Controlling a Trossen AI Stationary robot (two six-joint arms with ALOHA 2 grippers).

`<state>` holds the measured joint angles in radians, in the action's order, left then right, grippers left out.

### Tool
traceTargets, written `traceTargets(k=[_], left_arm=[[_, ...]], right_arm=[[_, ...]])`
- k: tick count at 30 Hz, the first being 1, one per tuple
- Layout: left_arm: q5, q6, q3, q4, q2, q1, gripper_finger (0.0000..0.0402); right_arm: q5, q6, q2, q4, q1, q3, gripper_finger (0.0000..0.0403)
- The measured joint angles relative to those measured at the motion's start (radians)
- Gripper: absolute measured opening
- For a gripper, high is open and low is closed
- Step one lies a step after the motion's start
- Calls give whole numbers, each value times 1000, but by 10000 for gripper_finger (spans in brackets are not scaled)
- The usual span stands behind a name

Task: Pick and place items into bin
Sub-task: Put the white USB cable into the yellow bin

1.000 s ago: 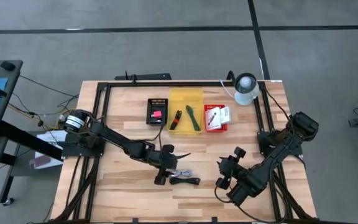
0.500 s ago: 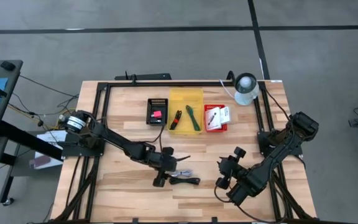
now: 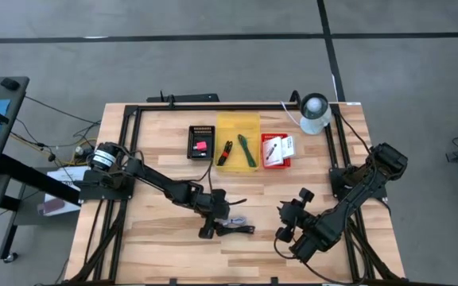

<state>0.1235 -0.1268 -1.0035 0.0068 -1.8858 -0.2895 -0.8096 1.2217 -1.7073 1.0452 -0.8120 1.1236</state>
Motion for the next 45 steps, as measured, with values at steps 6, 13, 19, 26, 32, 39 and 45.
traceTargets(k=[6, 13, 19, 26, 32, 39, 45], left_arm=[[0, 4, 0, 0, 0, 0, 122], [-3, 29, 0, 0, 0, 0, 26], [-8, 37, 0, 1, 0, 0, 19], [-30, 47, -13, -14, 2, 0, 7], [-65, 84, -82, -138, 3, -1, 14], [-136, 155, -180, -305, 3, -1, 9], [-235, 224, -271, -465, 6, 3, 12]], right_arm=[[0, -2, 0, -2, 0, 0, 92], [0, -1, 0, -6, 0, 0, 92], [0, 0, 0, -9, 0, 0, 92], [0, -1, 0, -9, 0, 0, 92], [0, 0, 0, -10, 0, 0, 92], [0, 1, 0, -18, 0, 0, 92], [-1, 1, 0, -30, 0, 0, 92]])
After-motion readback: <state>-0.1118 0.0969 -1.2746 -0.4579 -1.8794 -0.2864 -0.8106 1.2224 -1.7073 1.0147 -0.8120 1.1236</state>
